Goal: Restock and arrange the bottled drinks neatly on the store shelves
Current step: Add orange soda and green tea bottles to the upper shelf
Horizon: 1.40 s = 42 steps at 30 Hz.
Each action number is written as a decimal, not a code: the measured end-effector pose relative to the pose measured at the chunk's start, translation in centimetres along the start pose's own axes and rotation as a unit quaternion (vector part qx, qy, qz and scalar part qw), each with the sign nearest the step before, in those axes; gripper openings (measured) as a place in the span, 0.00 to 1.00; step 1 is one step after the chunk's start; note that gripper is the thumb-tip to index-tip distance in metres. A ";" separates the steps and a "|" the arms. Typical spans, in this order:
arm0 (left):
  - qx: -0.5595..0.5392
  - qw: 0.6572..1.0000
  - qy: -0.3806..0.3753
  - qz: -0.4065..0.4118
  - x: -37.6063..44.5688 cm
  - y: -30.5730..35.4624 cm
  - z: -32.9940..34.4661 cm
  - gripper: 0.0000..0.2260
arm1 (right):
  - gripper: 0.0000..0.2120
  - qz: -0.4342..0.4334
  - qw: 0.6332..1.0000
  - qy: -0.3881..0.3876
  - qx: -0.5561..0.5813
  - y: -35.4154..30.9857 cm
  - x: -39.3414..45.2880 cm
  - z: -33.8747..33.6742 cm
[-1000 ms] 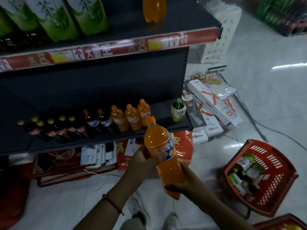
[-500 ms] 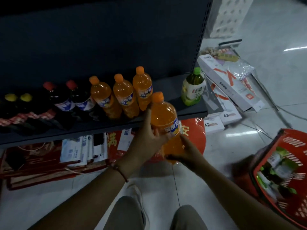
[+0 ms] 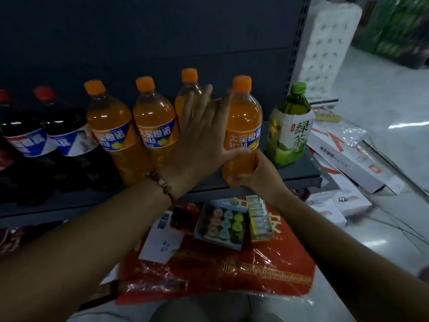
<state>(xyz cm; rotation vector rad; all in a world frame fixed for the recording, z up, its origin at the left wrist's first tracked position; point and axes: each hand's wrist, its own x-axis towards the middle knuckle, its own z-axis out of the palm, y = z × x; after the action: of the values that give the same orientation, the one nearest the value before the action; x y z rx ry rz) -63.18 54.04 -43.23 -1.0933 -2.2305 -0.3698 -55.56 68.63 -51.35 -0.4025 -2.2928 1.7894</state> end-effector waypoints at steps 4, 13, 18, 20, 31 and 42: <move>0.006 0.999 0.034 -0.002 0.7 -0.5 1.4 0.46 | 0.37 0.000 1.000 0.005 -0.025 0.3 2.5 0.4; 0.099 0.995 0.010 -0.003 2.9 -1.0 3.1 0.44 | 0.33 -0.014 0.992 0.032 -0.123 -0.6 5.0 0.9; 0.129 0.991 0.015 0.009 3.2 -1.4 3.9 0.40 | 0.37 -0.013 0.978 0.054 -0.200 -1.1 4.8 1.0; 0.123 0.992 0.016 0.010 3.0 -1.3 3.9 0.40 | 0.39 -0.034 0.962 0.081 -0.258 -2.0 3.8 0.2; 0.124 0.992 0.020 -0.011 2.5 -0.5 4.5 0.38 | 0.32 -0.234 0.757 0.190 -0.579 -9.2 2.8 -9.5; 0.049 0.998 -0.012 -0.046 2.0 1.6 3.0 0.40 | 0.15 -0.068 0.901 0.169 -0.395 -9.1 4.4 -12.7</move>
<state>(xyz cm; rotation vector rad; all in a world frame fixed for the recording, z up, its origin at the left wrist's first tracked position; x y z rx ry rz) -64.08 57.67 -44.29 -0.9510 -2.3010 -0.2850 -56.42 79.64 -39.41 -0.5921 -2.5858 0.5818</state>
